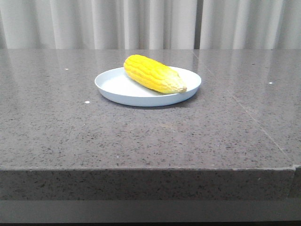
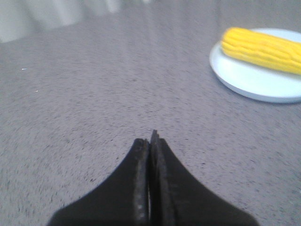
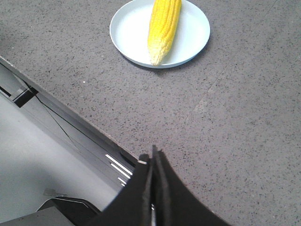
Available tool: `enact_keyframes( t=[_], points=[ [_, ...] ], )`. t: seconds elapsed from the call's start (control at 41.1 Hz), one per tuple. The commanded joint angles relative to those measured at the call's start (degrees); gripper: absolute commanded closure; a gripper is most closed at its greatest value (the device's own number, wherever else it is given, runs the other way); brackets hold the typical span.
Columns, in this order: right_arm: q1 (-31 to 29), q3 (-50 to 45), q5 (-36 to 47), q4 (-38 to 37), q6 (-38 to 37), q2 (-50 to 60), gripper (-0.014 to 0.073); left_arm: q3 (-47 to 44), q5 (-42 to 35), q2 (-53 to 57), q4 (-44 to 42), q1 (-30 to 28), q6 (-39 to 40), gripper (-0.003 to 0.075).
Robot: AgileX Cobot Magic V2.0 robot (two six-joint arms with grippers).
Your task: Place corn on plate with both arms
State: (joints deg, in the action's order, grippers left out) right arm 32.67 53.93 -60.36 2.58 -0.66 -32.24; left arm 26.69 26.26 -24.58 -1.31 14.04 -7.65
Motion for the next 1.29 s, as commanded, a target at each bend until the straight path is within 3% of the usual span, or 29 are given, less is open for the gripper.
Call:
enact_keyframes(
  t=[0.0, 0.195, 0.463, 1.267],
  points=[
    [-0.08, 1.22, 4.06, -0.64, 0.66, -0.24, 0.0680, -6.62, -12.08, 7.00, 4.35, -4.13, -0.01, 0.0741],
    [-0.08, 1.22, 4.06, -0.64, 0.66, -0.24, 0.0680, -20.21, -19.65, 18.71, 5.52, -9.28, -0.01, 0.0741],
    [-0.08, 1.22, 4.06, -0.64, 0.66, -0.24, 0.0680, -28.55, -27.78, 25.43, 5.28, -10.69, -0.01, 0.0741],
    [-0.08, 1.22, 3.93, -0.64, 0.66, -0.24, 0.0680, -28.47, -30.97, 25.77, 5.28, -10.69, 1.78, 0.0741]
  ],
)
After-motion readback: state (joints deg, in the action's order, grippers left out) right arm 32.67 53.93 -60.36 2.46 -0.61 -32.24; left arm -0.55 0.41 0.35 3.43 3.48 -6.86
